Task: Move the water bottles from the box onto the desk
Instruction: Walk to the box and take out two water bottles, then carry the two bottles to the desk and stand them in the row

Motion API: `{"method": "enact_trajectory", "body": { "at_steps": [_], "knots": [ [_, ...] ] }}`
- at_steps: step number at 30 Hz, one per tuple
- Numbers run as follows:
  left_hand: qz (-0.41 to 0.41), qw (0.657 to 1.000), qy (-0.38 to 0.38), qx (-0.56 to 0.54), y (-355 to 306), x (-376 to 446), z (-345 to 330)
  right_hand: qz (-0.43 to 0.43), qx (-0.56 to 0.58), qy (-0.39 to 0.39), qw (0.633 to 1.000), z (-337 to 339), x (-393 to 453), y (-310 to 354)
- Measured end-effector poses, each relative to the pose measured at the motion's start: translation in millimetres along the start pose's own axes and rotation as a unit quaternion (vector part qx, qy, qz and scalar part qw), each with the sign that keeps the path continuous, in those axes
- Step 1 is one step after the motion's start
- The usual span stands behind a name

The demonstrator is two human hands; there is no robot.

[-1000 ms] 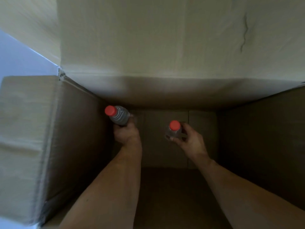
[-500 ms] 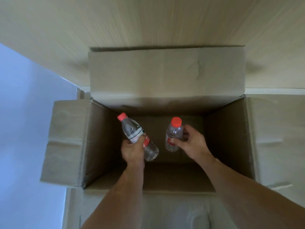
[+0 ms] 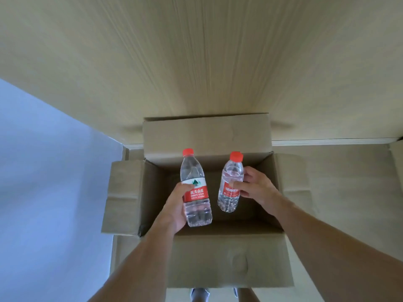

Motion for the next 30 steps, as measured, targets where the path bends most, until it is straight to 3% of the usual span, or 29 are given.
{"method": "enact_trajectory", "body": {
  "at_steps": [8,16,21,30],
  "knots": [
    [-0.044,0.983,0.098,0.151,-58.6,-58.2,-76.3,-0.001,0.090,-0.010,0.996,12.3,-88.6,53.2],
    [-0.034,0.957,0.187,0.221,-82.4,-105.7,-141.2,0.026,0.178,-0.071,0.981,17.7,-166.9,71.6],
    [-0.037,0.948,0.202,0.241,-97.4,-133.9,-182.0,0.043,0.207,-0.115,0.971,12.4,-207.3,83.0],
    [-0.037,0.885,0.313,0.343,-95.4,-195.5,-275.2,0.088,0.259,-0.178,0.945,38.7,-310.7,91.2]
  ]
}}
Point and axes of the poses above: each hand's wrist, its own x-axis towards the middle knuckle, its own z-axis out of the back of the hand, y = z × x, the point moved 5 cm from there along x, towards the middle knuckle, and after that the axes turned 10 degrees about y, right-handed, at the moved point
